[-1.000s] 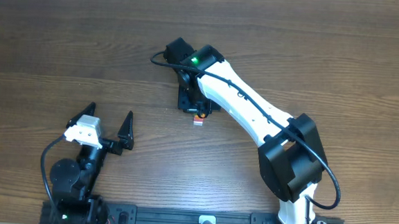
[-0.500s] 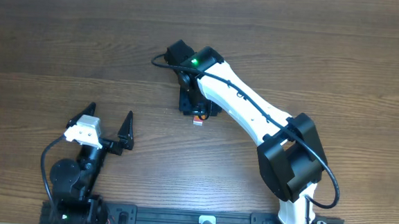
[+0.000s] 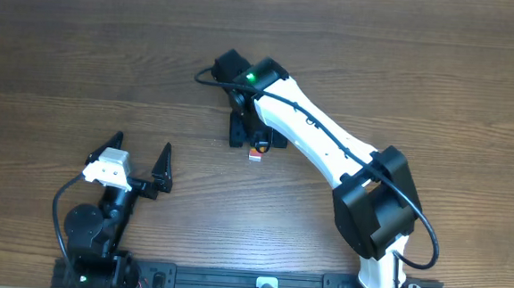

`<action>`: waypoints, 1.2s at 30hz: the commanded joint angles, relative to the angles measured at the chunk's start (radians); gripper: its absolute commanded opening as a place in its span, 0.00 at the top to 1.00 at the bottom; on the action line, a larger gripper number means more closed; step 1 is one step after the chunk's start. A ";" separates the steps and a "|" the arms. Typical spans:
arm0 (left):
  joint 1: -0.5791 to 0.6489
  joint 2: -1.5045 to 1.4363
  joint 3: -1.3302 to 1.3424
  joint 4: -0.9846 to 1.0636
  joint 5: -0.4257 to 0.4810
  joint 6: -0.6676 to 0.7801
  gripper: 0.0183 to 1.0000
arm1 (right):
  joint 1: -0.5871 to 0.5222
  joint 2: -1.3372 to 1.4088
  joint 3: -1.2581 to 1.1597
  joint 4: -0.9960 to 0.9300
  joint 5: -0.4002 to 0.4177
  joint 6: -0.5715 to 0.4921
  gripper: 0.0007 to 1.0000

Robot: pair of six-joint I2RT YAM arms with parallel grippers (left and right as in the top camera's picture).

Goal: Stack Cubes

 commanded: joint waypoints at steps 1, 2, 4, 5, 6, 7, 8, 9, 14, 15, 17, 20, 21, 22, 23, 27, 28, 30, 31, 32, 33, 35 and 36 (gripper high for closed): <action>0.005 -0.005 -0.006 0.003 0.009 0.008 0.00 | -0.023 -0.006 0.139 -0.068 0.081 -0.031 0.29; 0.005 -0.005 -0.006 0.003 0.009 0.008 0.00 | -0.031 -0.002 0.167 -0.082 0.084 -0.042 0.29; 0.005 -0.005 -0.006 0.003 0.009 0.008 0.00 | -0.043 0.005 0.211 -0.095 0.085 -0.061 0.28; 0.005 -0.005 -0.006 0.003 0.009 0.008 0.00 | -0.058 0.025 0.257 -0.096 0.090 -0.083 0.28; 0.005 -0.005 -0.006 0.003 0.009 0.008 0.00 | -0.065 0.037 0.274 -0.095 0.092 -0.091 0.27; 0.005 -0.005 -0.006 0.003 0.009 0.008 0.00 | -0.072 0.050 0.283 -0.090 0.092 -0.100 0.27; 0.005 -0.005 -0.006 0.003 0.009 0.008 0.00 | -0.086 0.080 0.297 -0.073 0.092 -0.122 0.27; 0.005 -0.005 -0.006 0.003 0.009 0.008 0.00 | -0.092 0.097 0.301 -0.060 0.088 -0.137 0.27; 0.005 -0.005 -0.006 0.002 0.009 0.008 0.00 | -0.113 0.180 0.310 0.002 0.088 -0.174 0.28; 0.005 -0.005 -0.006 0.002 0.009 0.008 0.00 | -0.116 0.200 0.310 0.017 0.088 -0.176 0.28; 0.005 -0.005 -0.006 0.003 0.009 0.008 0.00 | -0.119 0.230 0.310 0.035 0.088 -0.176 0.28; 0.005 -0.005 -0.006 0.003 0.009 0.008 0.00 | -0.124 0.271 0.311 0.055 0.087 -0.176 0.29; 0.005 -0.005 -0.006 0.003 0.009 0.008 0.00 | -0.125 0.285 0.311 0.062 0.087 -0.176 0.30; 0.005 -0.005 -0.006 0.003 0.009 0.008 0.00 | -0.127 0.307 0.311 0.075 0.079 -0.184 0.30; 0.005 -0.005 -0.006 0.003 0.009 0.008 0.00 | -0.128 0.321 0.310 0.087 0.066 -0.196 0.30; 0.005 -0.005 -0.006 0.003 0.009 0.008 0.00 | -0.133 0.355 0.311 0.114 0.054 -0.198 0.31; 0.005 -0.005 -0.006 0.003 0.009 0.008 0.00 | -0.134 0.359 0.311 0.116 0.054 -0.198 0.31; 0.005 -0.005 -0.006 0.003 0.009 0.008 0.00 | -0.137 0.364 0.310 0.121 0.054 -0.198 0.31; 0.005 -0.005 -0.006 0.003 0.009 0.008 0.00 | -0.139 0.365 0.310 0.122 0.054 -0.198 0.31; 0.005 -0.005 -0.006 0.003 0.009 0.008 0.00 | -0.141 0.366 0.310 0.122 0.054 -0.198 0.31; 0.005 -0.005 -0.006 0.003 0.009 0.008 0.00 | -0.144 0.369 0.310 0.123 0.054 -0.198 0.31; 0.005 -0.005 -0.006 0.003 0.009 0.008 0.00 | -0.148 0.375 0.310 0.123 0.054 -0.197 0.31; 0.005 -0.005 -0.006 0.003 0.009 0.008 0.00 | -0.148 0.378 0.310 0.125 0.054 -0.197 0.31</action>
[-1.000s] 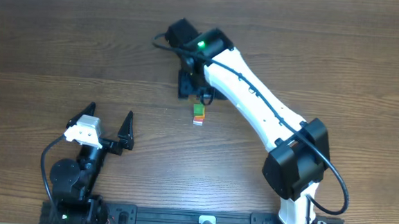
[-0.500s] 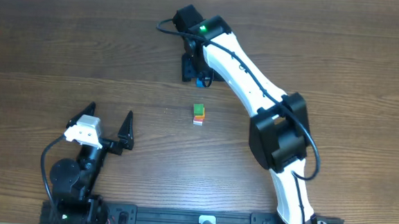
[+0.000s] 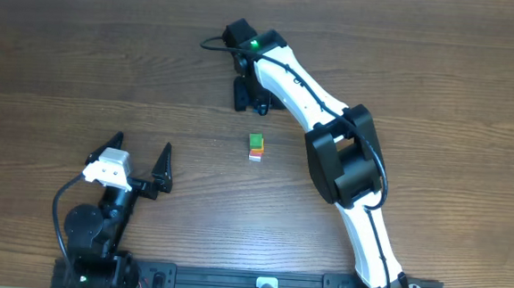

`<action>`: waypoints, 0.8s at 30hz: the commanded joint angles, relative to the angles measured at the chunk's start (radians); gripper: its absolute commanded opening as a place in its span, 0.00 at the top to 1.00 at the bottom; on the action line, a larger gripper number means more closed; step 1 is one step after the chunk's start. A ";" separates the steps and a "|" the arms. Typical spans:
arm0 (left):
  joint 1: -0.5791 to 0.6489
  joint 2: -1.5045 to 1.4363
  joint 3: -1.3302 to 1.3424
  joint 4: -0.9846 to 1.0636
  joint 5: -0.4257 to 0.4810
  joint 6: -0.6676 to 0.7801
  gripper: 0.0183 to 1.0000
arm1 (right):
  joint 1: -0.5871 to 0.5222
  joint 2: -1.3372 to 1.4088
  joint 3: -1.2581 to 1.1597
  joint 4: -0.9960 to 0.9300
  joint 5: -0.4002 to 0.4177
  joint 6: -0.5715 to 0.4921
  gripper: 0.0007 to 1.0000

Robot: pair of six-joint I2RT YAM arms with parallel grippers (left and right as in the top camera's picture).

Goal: Stack Cubes

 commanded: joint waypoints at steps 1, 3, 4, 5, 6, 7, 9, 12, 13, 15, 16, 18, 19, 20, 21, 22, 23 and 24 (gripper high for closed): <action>0.005 -0.005 -0.006 0.003 0.010 0.008 0.00 | -0.016 0.027 0.014 0.011 -0.003 -0.002 0.31; 0.005 -0.005 -0.006 0.003 0.010 0.008 0.00 | -0.016 0.036 0.014 0.020 -0.003 0.001 0.31; 0.005 -0.005 -0.006 0.003 0.010 0.008 0.00 | -0.016 0.038 0.014 0.021 -0.003 0.001 0.32; 0.005 -0.005 -0.006 0.003 0.010 0.008 0.00 | -0.016 0.041 0.014 0.023 -0.003 0.001 0.32; 0.005 -0.005 -0.006 0.002 0.010 0.008 0.00 | -0.015 0.042 0.014 0.025 -0.003 0.001 0.32; 0.005 -0.005 -0.006 0.003 0.010 0.008 0.00 | -0.016 0.042 0.014 0.025 -0.003 0.001 0.33; 0.005 -0.005 -0.006 0.003 0.010 0.008 0.00 | -0.016 0.043 0.014 0.026 -0.003 0.001 0.38; 0.005 -0.005 -0.006 0.003 0.010 0.008 0.00 | -0.017 0.043 0.014 0.028 -0.003 0.001 0.52; 0.005 -0.005 -0.006 0.003 0.010 0.008 0.00 | -0.018 0.043 0.014 0.029 -0.003 0.001 0.54; 0.005 -0.005 -0.006 0.003 0.010 0.008 0.00 | -0.018 0.043 0.014 0.029 -0.003 0.001 0.60; 0.005 -0.005 -0.006 0.003 0.010 0.008 0.00 | -0.018 0.043 0.014 0.029 -0.003 0.001 0.61; 0.005 -0.005 -0.006 0.003 0.010 0.008 0.00 | -0.018 0.043 0.014 0.029 -0.003 0.001 0.64; 0.005 -0.005 -0.006 0.003 0.010 0.008 0.00 | -0.018 0.043 0.014 0.029 -0.003 0.001 0.65; 0.005 -0.005 -0.006 0.003 0.010 0.008 0.00 | -0.018 0.043 0.014 0.029 -0.003 0.001 0.67; 0.005 -0.005 -0.006 0.003 0.010 0.008 0.00 | -0.018 0.043 0.014 0.028 -0.003 0.001 0.69; 0.005 -0.005 -0.006 0.003 0.010 0.008 0.00 | -0.018 0.043 0.014 0.028 -0.003 0.001 0.71; 0.005 -0.005 -0.006 0.003 0.010 0.008 0.00 | -0.018 0.043 0.014 0.028 -0.003 0.001 0.72; 0.005 -0.005 -0.006 0.003 0.010 0.008 0.00 | -0.018 0.043 0.014 0.028 -0.003 0.003 0.74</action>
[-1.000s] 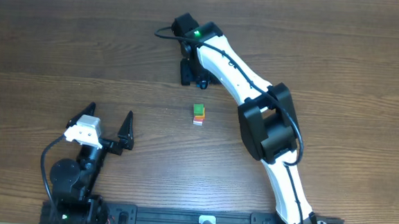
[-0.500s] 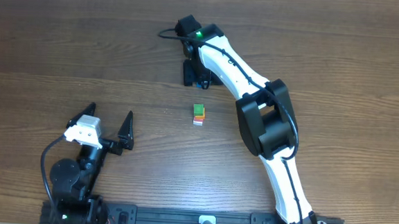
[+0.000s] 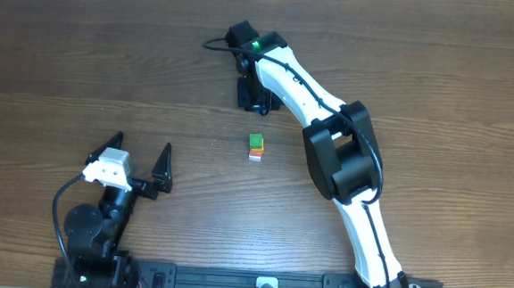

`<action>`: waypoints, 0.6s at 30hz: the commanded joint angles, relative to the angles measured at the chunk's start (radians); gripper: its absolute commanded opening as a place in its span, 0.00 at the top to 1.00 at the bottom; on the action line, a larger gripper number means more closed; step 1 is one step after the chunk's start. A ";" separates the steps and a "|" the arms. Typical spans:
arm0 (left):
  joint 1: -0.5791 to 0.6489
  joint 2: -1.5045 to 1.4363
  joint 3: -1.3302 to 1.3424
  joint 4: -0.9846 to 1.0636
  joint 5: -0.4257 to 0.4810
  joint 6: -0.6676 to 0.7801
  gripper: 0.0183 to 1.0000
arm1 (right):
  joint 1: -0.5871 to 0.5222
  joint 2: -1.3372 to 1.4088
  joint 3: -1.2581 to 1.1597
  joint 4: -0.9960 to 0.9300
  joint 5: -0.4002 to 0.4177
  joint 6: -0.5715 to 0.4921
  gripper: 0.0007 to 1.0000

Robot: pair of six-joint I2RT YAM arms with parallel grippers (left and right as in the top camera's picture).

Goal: Stack Cubes

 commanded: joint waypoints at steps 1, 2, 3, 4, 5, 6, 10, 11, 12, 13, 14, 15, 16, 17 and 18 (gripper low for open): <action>0.005 -0.005 -0.006 0.003 0.009 0.008 0.00 | -0.007 0.008 0.014 0.002 -0.002 0.006 0.76; 0.005 -0.005 -0.006 0.003 0.009 0.008 0.00 | -0.007 0.008 0.014 0.002 -0.006 0.006 0.78; 0.005 -0.005 -0.006 0.003 0.009 0.008 0.00 | -0.007 0.008 0.014 0.002 -0.007 0.006 0.79; 0.005 -0.005 -0.006 0.002 0.009 0.008 0.00 | -0.007 0.007 0.016 -0.002 -0.011 0.006 0.80; 0.005 -0.005 -0.006 0.003 0.009 0.008 0.00 | -0.007 0.007 0.022 -0.008 -0.013 0.006 0.83; 0.005 -0.005 -0.006 0.003 0.009 0.008 0.00 | -0.008 0.007 0.031 -0.018 -0.013 0.006 0.86; 0.005 -0.005 -0.006 0.003 0.009 0.008 0.00 | -0.008 0.005 0.090 -0.068 -0.012 0.006 0.93; 0.005 -0.005 -0.006 0.003 0.009 0.008 0.00 | -0.008 0.003 0.112 -0.086 -0.012 0.006 0.94; 0.005 -0.005 -0.006 0.003 0.009 0.008 0.00 | -0.008 0.003 0.138 -0.107 -0.012 0.005 0.95; 0.005 -0.005 -0.006 0.003 0.009 0.008 0.00 | -0.008 0.000 0.161 -0.127 -0.011 0.002 0.95; 0.005 -0.005 -0.006 0.003 0.009 0.008 0.00 | -0.008 -0.004 0.187 -0.149 -0.007 0.002 0.95; 0.005 -0.005 -0.006 0.003 0.009 0.008 0.00 | -0.006 -0.011 0.217 -0.176 0.003 0.002 0.96; 0.005 -0.005 -0.006 0.003 0.009 0.008 0.00 | -0.004 -0.018 0.233 -0.194 0.009 0.002 0.96; 0.005 -0.005 -0.006 0.003 0.009 0.008 0.00 | -0.001 -0.027 0.253 -0.216 0.018 0.002 0.97; 0.005 -0.005 -0.006 0.003 0.009 0.008 0.00 | 0.006 -0.046 0.277 -0.253 0.036 0.002 0.98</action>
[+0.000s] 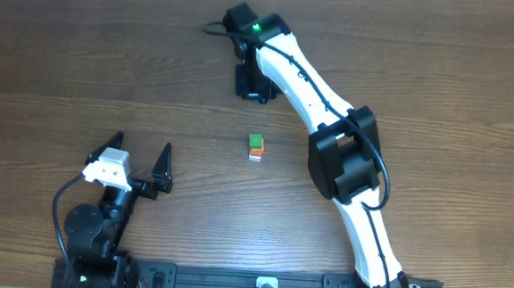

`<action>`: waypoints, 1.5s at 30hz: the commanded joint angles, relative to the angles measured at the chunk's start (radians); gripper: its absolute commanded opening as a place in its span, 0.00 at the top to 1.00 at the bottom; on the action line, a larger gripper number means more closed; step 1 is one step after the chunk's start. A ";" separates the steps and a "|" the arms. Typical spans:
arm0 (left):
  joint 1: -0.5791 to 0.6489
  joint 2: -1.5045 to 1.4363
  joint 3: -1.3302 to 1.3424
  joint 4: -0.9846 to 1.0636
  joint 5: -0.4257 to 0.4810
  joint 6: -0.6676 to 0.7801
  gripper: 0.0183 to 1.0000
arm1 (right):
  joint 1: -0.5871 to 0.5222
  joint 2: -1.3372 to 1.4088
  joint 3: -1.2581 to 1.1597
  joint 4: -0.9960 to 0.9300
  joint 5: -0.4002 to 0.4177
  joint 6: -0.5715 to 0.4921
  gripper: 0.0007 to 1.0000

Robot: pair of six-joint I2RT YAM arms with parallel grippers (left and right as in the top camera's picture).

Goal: Stack Cubes

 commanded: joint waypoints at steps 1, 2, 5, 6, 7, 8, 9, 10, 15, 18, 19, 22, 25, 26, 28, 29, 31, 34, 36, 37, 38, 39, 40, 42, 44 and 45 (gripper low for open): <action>0.005 -0.005 -0.006 0.003 0.009 0.008 0.00 | 0.013 -0.064 0.108 -0.100 0.056 0.002 0.99; 0.005 -0.005 -0.006 0.003 0.009 0.008 0.00 | 0.022 -0.095 0.109 -0.126 0.062 0.002 0.99; 0.005 -0.005 -0.006 0.003 0.009 0.008 0.00 | 0.037 -0.146 0.109 -0.177 0.061 0.003 0.99; 0.005 -0.005 -0.006 0.003 0.009 0.008 0.00 | 0.043 -0.163 0.109 -0.197 0.061 0.008 0.99; 0.005 -0.005 -0.006 0.003 0.009 0.008 0.00 | 0.049 -0.177 0.109 -0.215 0.062 0.013 0.99; 0.005 -0.005 -0.006 0.003 0.009 0.008 0.00 | 0.060 -0.193 0.108 -0.238 0.062 0.019 0.99; 0.005 -0.005 -0.006 0.003 0.009 0.008 0.00 | 0.069 -0.204 0.108 -0.257 0.067 0.028 0.99; 0.005 -0.005 -0.006 0.002 0.009 0.008 0.00 | 0.081 -0.216 0.108 -0.276 0.074 0.038 0.99; 0.005 -0.005 -0.006 0.003 0.009 0.008 0.00 | 0.122 -0.262 0.049 -0.323 0.050 0.074 0.99; 0.005 -0.005 -0.006 0.003 0.009 0.008 0.00 | 0.138 -0.323 -0.125 -0.220 0.002 0.075 0.99; 0.005 -0.005 -0.006 0.003 0.009 0.008 0.00 | 0.143 -0.343 -0.176 -0.184 -0.008 0.084 0.99; 0.005 -0.005 -0.006 0.003 0.009 0.008 0.00 | 0.151 -0.391 -0.285 -0.125 -0.011 0.123 0.99; 0.005 -0.005 -0.006 0.003 0.009 0.008 0.00 | 0.152 -0.406 -0.314 -0.125 -0.011 0.135 0.99; 0.005 -0.005 -0.006 0.003 0.009 0.008 0.00 | 0.155 -0.407 -0.318 -0.126 -0.011 0.142 0.99; 0.005 -0.005 -0.006 0.003 0.009 0.008 0.00 | 0.161 -0.407 -0.318 -0.125 -0.012 0.146 0.99; 0.005 -0.005 -0.006 0.003 0.009 0.008 0.00 | 0.164 -0.407 -0.318 -0.124 -0.012 0.147 0.99; 0.005 -0.005 -0.006 0.003 0.009 0.008 0.00 | 0.167 -0.407 -0.318 -0.125 -0.017 0.153 0.99; 0.005 -0.005 -0.006 0.003 0.009 0.008 0.00 | 0.178 -0.407 -0.318 -0.124 -0.032 0.154 0.99; 0.005 -0.005 -0.006 0.003 0.009 0.008 0.00 | 0.182 -0.407 -0.319 -0.124 -0.031 0.160 0.99; 0.005 -0.005 -0.006 0.003 0.009 0.008 0.00 | 0.182 -0.407 -0.319 -0.124 -0.031 0.161 0.99; 0.005 -0.005 -0.006 0.003 0.009 0.008 0.00 | 0.182 -0.407 -0.319 -0.124 -0.031 0.161 0.99; 0.005 -0.005 -0.006 0.003 0.009 0.008 0.00 | 0.182 -0.407 -0.319 -0.122 -0.031 0.161 0.99; 0.005 -0.005 -0.006 0.003 0.009 0.008 0.00 | 0.182 -0.407 -0.320 -0.120 -0.031 0.161 0.99; 0.005 -0.005 -0.006 0.003 0.009 0.008 0.00 | 0.182 -0.407 -0.329 -0.110 -0.031 0.164 0.99; 0.005 -0.005 -0.006 0.003 0.009 0.008 0.00 | 0.182 -0.407 -0.336 -0.107 -0.031 0.165 0.99; 0.005 -0.005 -0.006 0.003 0.009 0.008 0.00 | 0.182 -0.407 -0.338 -0.106 -0.030 0.169 0.99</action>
